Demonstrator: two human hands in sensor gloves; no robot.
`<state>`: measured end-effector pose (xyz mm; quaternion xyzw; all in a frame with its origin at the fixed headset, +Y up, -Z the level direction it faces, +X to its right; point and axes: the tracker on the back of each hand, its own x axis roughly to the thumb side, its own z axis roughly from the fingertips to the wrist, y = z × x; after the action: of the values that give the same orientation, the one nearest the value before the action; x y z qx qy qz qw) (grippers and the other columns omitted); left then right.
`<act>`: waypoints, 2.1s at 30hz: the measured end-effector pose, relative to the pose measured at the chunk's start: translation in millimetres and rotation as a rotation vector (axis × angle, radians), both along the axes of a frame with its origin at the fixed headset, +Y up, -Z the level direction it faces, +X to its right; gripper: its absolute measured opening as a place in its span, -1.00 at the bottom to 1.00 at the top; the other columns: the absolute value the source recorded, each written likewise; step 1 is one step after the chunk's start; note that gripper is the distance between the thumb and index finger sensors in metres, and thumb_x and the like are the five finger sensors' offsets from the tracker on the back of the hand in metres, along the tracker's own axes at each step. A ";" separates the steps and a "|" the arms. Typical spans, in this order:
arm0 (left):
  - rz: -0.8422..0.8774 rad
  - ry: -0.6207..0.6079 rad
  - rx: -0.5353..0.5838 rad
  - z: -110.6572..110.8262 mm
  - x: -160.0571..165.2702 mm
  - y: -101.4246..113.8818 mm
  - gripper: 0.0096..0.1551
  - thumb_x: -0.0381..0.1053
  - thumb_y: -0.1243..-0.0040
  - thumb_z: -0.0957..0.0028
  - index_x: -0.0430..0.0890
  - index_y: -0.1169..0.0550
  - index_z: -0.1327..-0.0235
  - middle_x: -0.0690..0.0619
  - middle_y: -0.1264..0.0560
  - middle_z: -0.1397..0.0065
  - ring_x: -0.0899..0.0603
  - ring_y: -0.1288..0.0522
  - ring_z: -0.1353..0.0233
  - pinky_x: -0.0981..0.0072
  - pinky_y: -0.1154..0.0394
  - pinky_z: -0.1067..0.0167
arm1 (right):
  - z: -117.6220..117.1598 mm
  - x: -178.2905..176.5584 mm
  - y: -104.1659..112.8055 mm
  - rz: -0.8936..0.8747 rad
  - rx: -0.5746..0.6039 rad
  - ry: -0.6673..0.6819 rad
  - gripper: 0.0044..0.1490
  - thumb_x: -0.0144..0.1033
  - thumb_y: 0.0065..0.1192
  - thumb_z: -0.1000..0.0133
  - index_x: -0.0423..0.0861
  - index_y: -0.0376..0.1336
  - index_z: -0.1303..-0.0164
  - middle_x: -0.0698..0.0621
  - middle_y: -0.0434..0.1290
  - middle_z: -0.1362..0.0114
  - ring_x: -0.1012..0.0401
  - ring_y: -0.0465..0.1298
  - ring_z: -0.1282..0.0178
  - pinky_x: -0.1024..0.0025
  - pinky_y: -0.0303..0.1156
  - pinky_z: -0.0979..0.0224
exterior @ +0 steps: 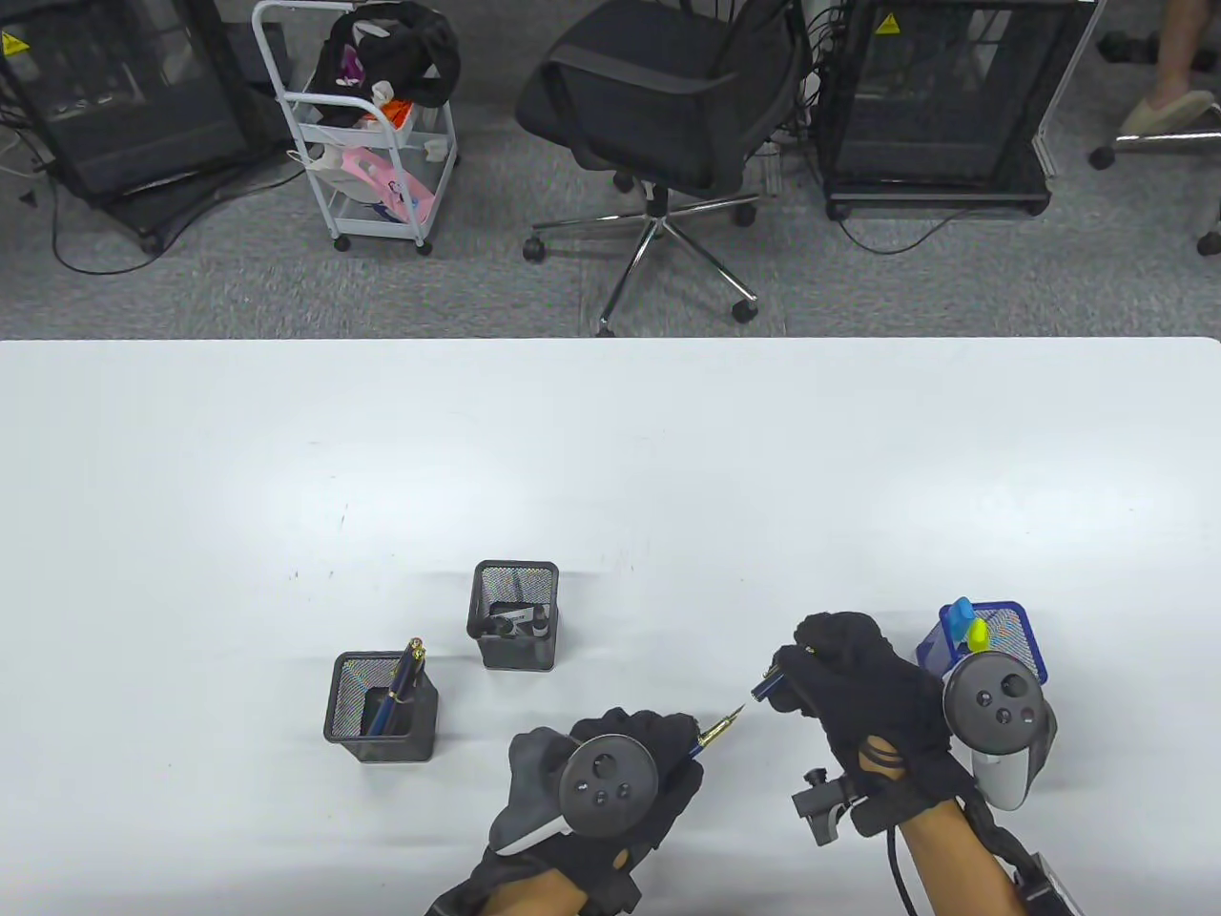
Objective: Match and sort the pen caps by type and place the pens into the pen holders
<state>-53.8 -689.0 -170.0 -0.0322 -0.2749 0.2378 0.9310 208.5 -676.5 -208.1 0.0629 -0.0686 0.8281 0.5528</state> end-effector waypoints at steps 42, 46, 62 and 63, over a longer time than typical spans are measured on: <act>0.132 0.049 0.152 2.2 -12.1 14.8 -0.24 -0.04 -0.48 0.07 -0.29 -0.50 -0.39 -0.29 -0.68 -0.23 -0.23 -0.74 0.06 -0.15 -0.64 0.12 | 34.2 -79.8 5.8 0.293 0.215 0.223 -0.46 -0.20 0.53 0.07 -0.07 0.38 -0.08 -0.19 0.70 -0.02 0.00 0.83 0.16 0.16 0.76 0.08; 0.154 0.045 0.160 1.4 -17.9 19.8 -0.24 -0.08 -0.50 0.08 -0.33 -0.50 -0.37 -0.28 -0.72 -0.15 -0.17 -0.76 0.15 -0.12 -0.68 0.15 | 35.3 -80.2 4.7 0.224 0.198 0.231 -0.41 -0.19 0.50 0.05 -0.09 0.39 -0.18 -0.22 0.69 -0.04 0.00 0.83 0.13 0.16 0.77 0.06; 0.152 0.565 0.425 9.2 -172.8 146.0 -0.37 -0.15 -0.29 -0.07 0.05 -0.43 -0.48 -0.27 -0.66 -0.22 -0.24 -0.73 0.07 -0.20 -0.63 0.05 | 4.9 -30.8 -16.0 0.320 0.108 0.081 -0.34 -0.11 0.45 0.02 -0.20 0.38 -0.20 -0.22 0.69 -0.04 0.01 0.82 0.13 0.16 0.76 0.07; 0.104 0.600 0.408 6.2 -179.6 142.4 -0.39 -0.15 -0.26 -0.08 0.02 -0.44 -0.47 -0.27 -0.67 -0.22 -0.25 -0.73 0.07 -0.21 -0.62 0.05 | 3.9 -31.6 -16.9 0.323 0.102 0.086 -0.34 -0.10 0.45 0.02 -0.20 0.38 -0.20 -0.22 0.69 -0.04 0.00 0.82 0.13 0.16 0.76 0.07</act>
<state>-233.4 -546.6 -163.7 0.2394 -0.0328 0.2239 0.9442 176.9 -693.4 -204.2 0.1363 -0.0758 0.8981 0.4112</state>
